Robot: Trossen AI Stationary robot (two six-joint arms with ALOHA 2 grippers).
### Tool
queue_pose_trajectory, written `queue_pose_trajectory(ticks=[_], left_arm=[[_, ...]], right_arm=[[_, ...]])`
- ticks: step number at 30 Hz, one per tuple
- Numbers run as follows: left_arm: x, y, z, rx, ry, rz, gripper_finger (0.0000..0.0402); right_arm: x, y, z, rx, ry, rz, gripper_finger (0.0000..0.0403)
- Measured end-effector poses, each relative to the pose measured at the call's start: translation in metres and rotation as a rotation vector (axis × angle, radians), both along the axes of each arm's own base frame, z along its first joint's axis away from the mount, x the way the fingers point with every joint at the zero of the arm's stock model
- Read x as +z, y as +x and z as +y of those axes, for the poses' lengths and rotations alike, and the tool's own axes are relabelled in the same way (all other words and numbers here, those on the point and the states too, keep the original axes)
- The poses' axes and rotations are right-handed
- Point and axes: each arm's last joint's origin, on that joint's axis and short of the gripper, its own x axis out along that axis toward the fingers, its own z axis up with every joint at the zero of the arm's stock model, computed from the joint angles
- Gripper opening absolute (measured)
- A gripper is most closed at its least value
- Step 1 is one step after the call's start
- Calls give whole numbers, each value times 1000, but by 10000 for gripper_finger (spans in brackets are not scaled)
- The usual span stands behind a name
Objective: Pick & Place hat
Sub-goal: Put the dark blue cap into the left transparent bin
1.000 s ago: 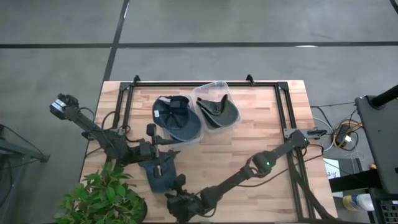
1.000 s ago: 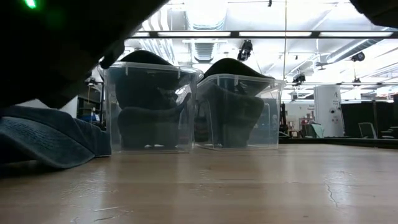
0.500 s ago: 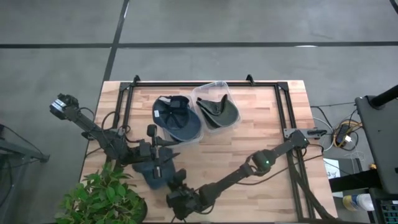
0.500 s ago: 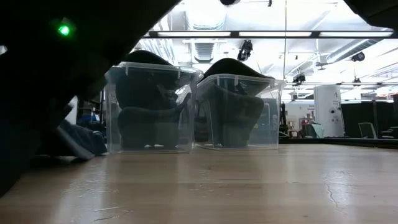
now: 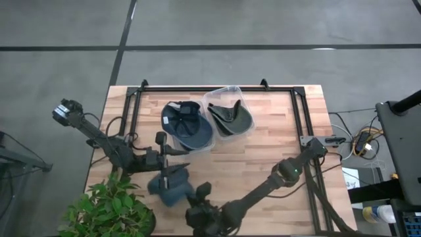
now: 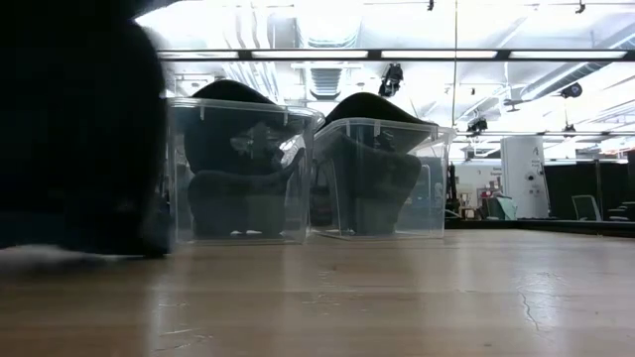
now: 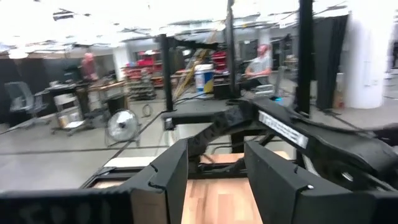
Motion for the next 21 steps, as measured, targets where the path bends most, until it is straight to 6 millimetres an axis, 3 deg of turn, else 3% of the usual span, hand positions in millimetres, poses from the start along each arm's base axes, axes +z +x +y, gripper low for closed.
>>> queue_pose_trajectory(ticks=[4, 11, 21], left_arm=[[2, -1, -1, -52, 27, -12, 153], [7, -4, -2, -155, 28, -62, 153], [25, -15, -8, -549, -7, -255, 153]], right_arm=[[26, -20, -9, -101, -56, -6, 10], [80, -43, -23, -177, 6, -100, 9], [162, -77, -37, -179, 43, -232, 10]])
